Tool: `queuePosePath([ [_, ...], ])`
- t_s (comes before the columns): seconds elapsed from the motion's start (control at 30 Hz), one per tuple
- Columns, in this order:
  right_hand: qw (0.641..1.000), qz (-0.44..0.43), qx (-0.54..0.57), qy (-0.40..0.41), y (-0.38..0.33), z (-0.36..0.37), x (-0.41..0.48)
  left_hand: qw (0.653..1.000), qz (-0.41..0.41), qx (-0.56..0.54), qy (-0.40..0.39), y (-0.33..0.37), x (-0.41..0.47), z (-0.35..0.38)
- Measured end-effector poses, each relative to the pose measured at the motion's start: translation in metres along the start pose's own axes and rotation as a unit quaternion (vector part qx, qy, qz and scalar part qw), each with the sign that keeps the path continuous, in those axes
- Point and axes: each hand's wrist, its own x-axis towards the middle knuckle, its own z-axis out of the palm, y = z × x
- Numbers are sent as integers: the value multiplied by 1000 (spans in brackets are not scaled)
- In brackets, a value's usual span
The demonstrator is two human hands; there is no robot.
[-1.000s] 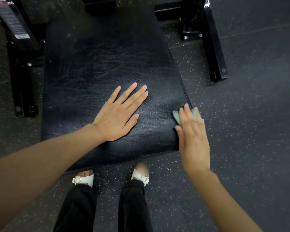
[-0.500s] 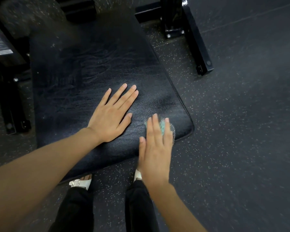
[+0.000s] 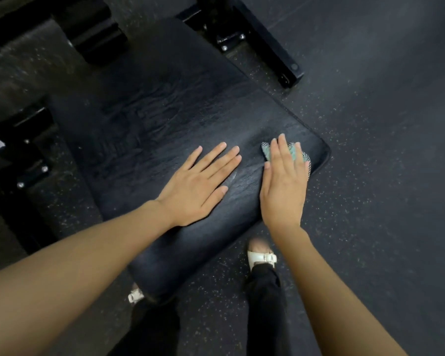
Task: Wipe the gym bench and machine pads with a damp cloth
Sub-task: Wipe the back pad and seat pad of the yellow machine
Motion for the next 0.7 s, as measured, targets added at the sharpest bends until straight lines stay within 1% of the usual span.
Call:
queuePosePath([
  [0.13,998,53,-7,35,-29,15,-33,998,65,10,-1,-12,-20,0],
  [0.23,996,69,-23,42,-50,25,-59,996,88,18,-3,-18,-35,2],
  [0.37,994,73,-78,18,-73,34,-91,995,101,24,-4,-21,-45,4],
  [0.47,992,79,-96,-6,-89,40,-112,995,101,28,-4,-22,-51,4],
  [0.6,993,52,-105,-23,-111,48,-140,995,94,22,-1,-22,-65,4],
  [0.7,997,-15,-80,-15,-109,43,-151,996,84,23,-2,-25,-77,4],
])
